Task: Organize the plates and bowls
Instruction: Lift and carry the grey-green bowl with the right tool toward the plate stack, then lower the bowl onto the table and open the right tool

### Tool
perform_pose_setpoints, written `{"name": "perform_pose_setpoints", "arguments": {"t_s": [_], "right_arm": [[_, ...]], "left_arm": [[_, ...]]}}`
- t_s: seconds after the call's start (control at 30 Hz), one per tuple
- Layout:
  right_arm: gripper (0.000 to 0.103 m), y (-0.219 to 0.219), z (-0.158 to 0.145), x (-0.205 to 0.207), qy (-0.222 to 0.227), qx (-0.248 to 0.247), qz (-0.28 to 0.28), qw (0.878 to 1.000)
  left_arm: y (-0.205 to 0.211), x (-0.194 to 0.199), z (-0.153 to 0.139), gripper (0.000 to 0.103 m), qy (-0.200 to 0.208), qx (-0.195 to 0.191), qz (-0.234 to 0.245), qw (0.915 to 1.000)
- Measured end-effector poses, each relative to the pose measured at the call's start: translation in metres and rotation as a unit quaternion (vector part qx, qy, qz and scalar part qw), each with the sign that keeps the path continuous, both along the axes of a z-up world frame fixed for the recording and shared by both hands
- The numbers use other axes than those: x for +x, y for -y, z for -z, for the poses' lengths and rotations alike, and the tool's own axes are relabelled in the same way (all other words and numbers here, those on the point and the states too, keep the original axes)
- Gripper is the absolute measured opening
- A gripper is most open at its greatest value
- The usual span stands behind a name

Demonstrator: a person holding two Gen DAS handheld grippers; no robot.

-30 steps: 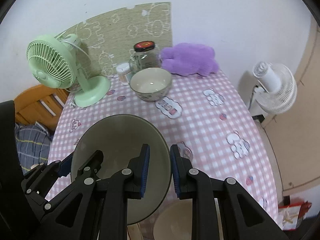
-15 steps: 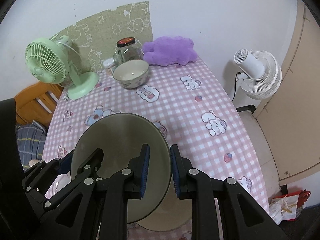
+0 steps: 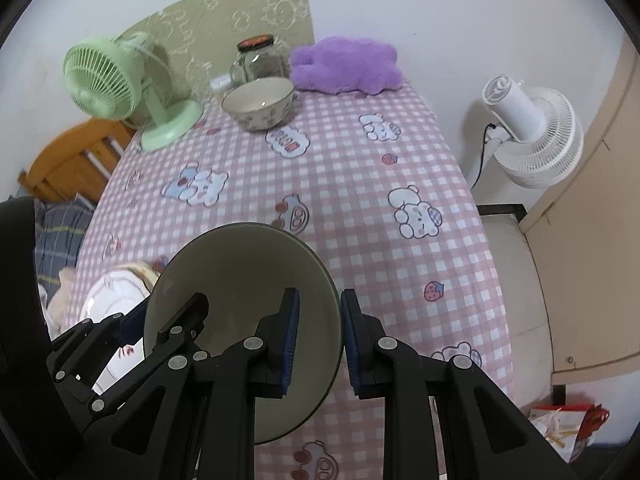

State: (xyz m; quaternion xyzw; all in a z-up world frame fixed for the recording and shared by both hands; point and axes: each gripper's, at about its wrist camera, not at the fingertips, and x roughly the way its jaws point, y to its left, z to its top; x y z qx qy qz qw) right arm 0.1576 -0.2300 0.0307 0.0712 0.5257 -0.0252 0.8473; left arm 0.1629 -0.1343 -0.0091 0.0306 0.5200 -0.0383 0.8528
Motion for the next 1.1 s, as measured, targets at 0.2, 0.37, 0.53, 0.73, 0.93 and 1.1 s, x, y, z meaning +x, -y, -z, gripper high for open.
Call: {"name": "perform_pose_setpoints", "arguments": {"t_s": [0.2,0.37,0.53,0.73,0.93,1.1], "right_arm": [[0.025,0.001,0.016,0.003,-0.020,0.008,-0.024,0.999],[0.025,-0.003,0.026,0.008,-0.033,0.009,-0.042,0.999],[0.025,-0.006,0.037,0.011,-0.049,0.009,-0.050,0.998],[0.025,-0.005,0.048,0.013,-0.061,0.007,-0.051,0.997],[0.025,-0.007,0.051,0.016,-0.058,0.003,-0.049,0.997],[0.028,-0.007,0.050,0.015,-0.058,0.009,-0.043,0.997]], "left_arm": [[-0.001,-0.003,0.013,0.026,-0.017,0.004,-0.025,0.9995],[-0.004,0.000,0.023,0.026,-0.031,0.009,-0.034,0.9989],[-0.004,0.002,0.035,0.026,-0.046,0.014,-0.038,0.9981],[0.000,0.003,0.040,0.026,-0.045,0.027,-0.031,0.9981],[-0.002,0.007,0.048,0.026,-0.045,0.022,-0.031,0.9983],[-0.004,0.010,0.049,0.031,-0.049,0.013,-0.020,0.9985]]}}
